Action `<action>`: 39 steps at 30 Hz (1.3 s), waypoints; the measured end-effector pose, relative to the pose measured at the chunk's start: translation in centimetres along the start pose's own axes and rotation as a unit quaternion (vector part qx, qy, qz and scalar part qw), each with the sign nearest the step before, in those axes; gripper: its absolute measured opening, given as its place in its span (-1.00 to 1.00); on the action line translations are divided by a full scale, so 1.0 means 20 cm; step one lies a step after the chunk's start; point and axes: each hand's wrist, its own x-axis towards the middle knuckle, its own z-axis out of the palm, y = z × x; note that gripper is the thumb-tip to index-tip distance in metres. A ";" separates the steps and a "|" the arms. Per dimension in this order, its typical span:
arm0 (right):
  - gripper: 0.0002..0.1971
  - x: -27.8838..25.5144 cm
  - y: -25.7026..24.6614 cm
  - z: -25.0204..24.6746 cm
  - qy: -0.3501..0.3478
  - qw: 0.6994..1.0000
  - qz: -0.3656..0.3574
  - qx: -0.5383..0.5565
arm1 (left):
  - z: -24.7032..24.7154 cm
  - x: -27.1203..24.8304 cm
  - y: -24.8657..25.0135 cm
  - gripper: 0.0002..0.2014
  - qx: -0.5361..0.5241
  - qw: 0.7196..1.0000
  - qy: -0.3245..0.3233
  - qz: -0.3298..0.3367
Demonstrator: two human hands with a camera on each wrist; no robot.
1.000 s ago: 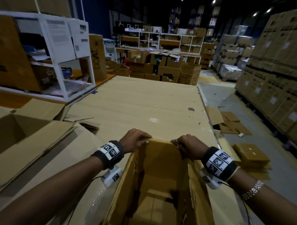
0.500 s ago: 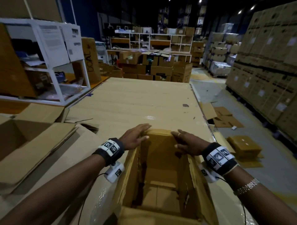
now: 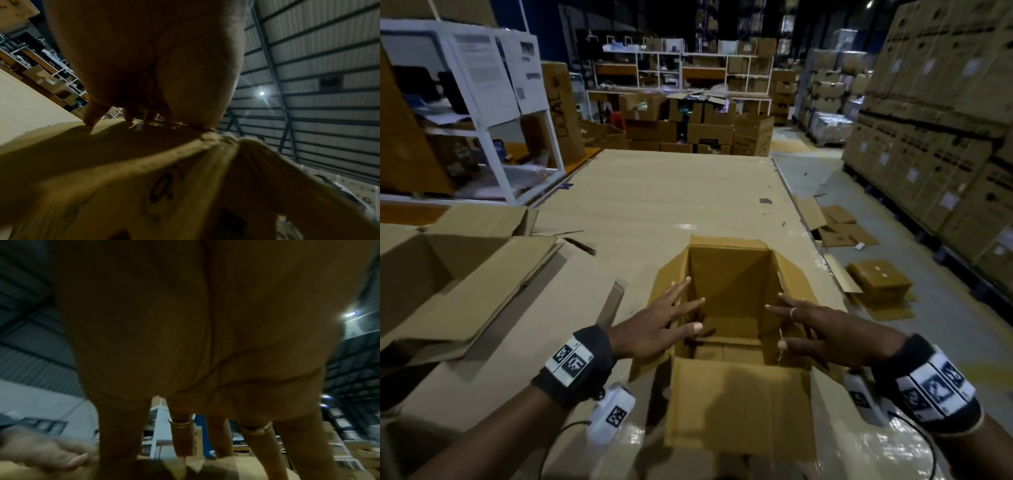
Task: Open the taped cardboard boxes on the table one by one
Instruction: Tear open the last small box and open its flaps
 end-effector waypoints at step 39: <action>-0.25 -0.28 -0.02 0.36 0.369 0.879 -0.040 0.300 | 0.21 -0.42 0.29 -0.24 -0.172 0.878 0.425 -0.138</action>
